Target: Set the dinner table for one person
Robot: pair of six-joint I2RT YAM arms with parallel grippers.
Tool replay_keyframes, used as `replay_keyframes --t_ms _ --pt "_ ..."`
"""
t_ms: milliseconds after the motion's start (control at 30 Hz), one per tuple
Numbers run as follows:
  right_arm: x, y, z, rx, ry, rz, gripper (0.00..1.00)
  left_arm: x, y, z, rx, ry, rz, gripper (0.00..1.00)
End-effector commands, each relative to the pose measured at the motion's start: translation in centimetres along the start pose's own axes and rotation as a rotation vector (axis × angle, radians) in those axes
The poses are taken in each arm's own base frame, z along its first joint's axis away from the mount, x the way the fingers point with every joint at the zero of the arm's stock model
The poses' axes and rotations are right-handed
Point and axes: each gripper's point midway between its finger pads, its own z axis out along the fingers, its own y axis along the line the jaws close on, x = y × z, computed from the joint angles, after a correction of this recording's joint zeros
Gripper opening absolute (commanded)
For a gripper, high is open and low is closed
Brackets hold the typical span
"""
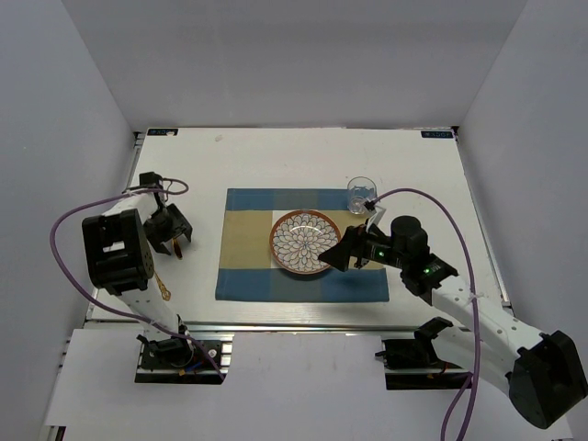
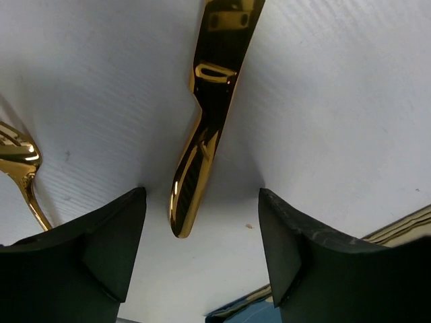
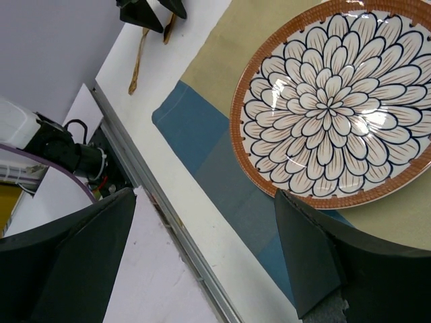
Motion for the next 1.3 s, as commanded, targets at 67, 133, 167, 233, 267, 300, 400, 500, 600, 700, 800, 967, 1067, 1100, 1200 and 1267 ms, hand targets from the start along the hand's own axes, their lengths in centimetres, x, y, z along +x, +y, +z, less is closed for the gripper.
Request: replay_keyframes --t_ms 67,133,167,233,267,300,400,500,600,700,800,967,1067,1100,1200,1267 --pt "-1.3 1.5 -0.3 -0.051 -0.062 -0.024 0.89 -0.9 -0.2 0.1 0.018 -0.005 0.028 0.73" --pt "-1.3 1.6 -0.4 -0.053 -0.070 -0.017 0.89 -0.1 -0.1 1.0 0.012 0.034 0.032 0.70" --pt "-1.4 1.7 -0.5 -0.055 -0.078 -0.018 0.89 0.2 -0.1 1.3 0.017 0.050 0.034 0.66" --pt "-1.6 1.9 -0.7 -0.053 -0.090 -0.017 0.89 0.7 0.0 1.8 0.007 0.076 0.035 0.58" --pt "-1.5 1.9 -0.8 -0.054 -0.089 -0.016 0.89 0.8 0.1 1.9 0.004 0.079 0.036 0.56" --pt "-1.6 1.9 -0.9 -0.053 -0.092 -0.014 0.89 1.0 0.1 2.1 0.003 0.086 0.039 0.53" --pt "-1.9 2.3 -1.3 -0.056 -0.111 -0.021 0.89 1.2 0.3 2.5 -0.004 0.098 0.044 0.43" --pt "-2.3 2.4 -1.6 -0.049 -0.129 -0.016 0.89 1.8 -0.4 2.9 0.042 0.133 0.066 0.22" --pt "-2.5 2.3 -1.8 -0.038 -0.144 -0.013 0.89 1.9 -0.9 3.0 0.069 0.149 0.077 0.00" --pt "-2.6 2.4 -2.1 -0.030 -0.153 -0.018 0.89 1.5 -1.4 2.3 0.077 0.130 0.088 0.00" --pt "-3.0 2.6 -2.5 -0.025 -0.170 -0.021 0.89 0.5 -2.5 0.5 0.109 0.068 0.113 0.00" --pt "-3.9 2.4 -3.4 0.023 -0.199 -0.030 0.89 -0.7 -5.8 -4.6 0.256 -0.068 0.172 0.00" --pt "-4.1 2.4 -3.9 0.044 -0.210 -0.035 0.89 -1.5 -6.3 -7.4 0.281 -0.139 0.195 0.00" --pt "-4.1 2.3 -4.0 0.050 -0.209 -0.033 0.89 -1.6 -6.2 -7.9 0.278 -0.140 0.195 0.00" --pt "-4.3 2.3 -4.2 0.061 -0.221 -0.028 0.89 -1.0 -7.2 -9.8 0.330 -0.157 0.222 0.00" --pt "-4.5 2.3 -4.3 0.072 -0.225 -0.025 0.89 -0.5 -8.2 -11.6 0.394 -0.175 0.235 0.00"
